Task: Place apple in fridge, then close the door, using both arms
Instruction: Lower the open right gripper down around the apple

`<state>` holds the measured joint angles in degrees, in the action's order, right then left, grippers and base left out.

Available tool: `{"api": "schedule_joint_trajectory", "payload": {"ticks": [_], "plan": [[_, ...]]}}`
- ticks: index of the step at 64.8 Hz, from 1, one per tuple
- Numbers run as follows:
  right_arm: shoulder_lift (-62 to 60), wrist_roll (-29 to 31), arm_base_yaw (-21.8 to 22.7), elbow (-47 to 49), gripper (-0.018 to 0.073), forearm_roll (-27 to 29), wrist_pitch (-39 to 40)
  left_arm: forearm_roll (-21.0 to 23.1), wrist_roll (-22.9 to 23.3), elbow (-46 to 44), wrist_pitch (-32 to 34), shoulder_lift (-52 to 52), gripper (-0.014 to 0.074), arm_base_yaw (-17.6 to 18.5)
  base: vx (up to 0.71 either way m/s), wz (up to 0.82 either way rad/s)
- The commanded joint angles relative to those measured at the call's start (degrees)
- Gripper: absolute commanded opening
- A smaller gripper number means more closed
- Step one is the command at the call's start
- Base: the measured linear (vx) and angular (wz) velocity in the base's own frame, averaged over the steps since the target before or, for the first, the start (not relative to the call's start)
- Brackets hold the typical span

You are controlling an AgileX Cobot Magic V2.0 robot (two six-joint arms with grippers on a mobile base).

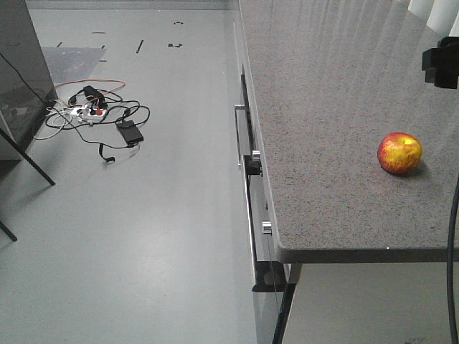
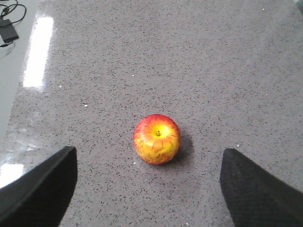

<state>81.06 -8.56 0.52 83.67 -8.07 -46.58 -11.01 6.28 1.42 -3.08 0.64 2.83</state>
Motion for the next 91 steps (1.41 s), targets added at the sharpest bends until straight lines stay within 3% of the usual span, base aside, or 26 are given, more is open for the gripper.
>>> {"api": "schedule_joint_trajectory", "payload": {"ticks": [1,26,43,52,66,73,91], "plan": [[-1.88,0.09,0.15,2.03,0.0585,-1.30,2.65,0.52,0.29,-1.07,4.17,0.79,-0.0006,0.32,0.00,0.00],[1.16,-0.12,0.20,2.20,0.0608,-5.32,5.02,0.52,0.29,-1.07,4.17,0.79,-0.0006,0.32,0.00,0.00],[8.73,-0.36,0.58,7.90,0.0608,-5.50,3.04,0.52,0.29,-1.07,4.17,0.79,-0.0006,0.32,0.00,0.00],[13.06,1.84,3.58,13.69,0.0608,-1.56,-0.14,0.52,0.29,-1.07,4.17,0.79,-0.0006,0.32,0.00,0.00],[17.69,12.66,8.98,19.83,0.0605,12.03,-4.56,0.52,0.24,-1.07,4.17,0.79,-0.0006,0.32,0.00,0.00],[18.72,16.10,8.98,19.83,0.0603,14.54,-4.01,0.52,0.24,-1.07,4.17,0.79,-0.0006,0.32,0.00,0.00],[23.54,16.40,8.75,19.83,0.0599,15.49,-2.10,0.52,0.24,-1.07,4.17,0.79,-0.0006,0.32,0.00,0.00]]}}
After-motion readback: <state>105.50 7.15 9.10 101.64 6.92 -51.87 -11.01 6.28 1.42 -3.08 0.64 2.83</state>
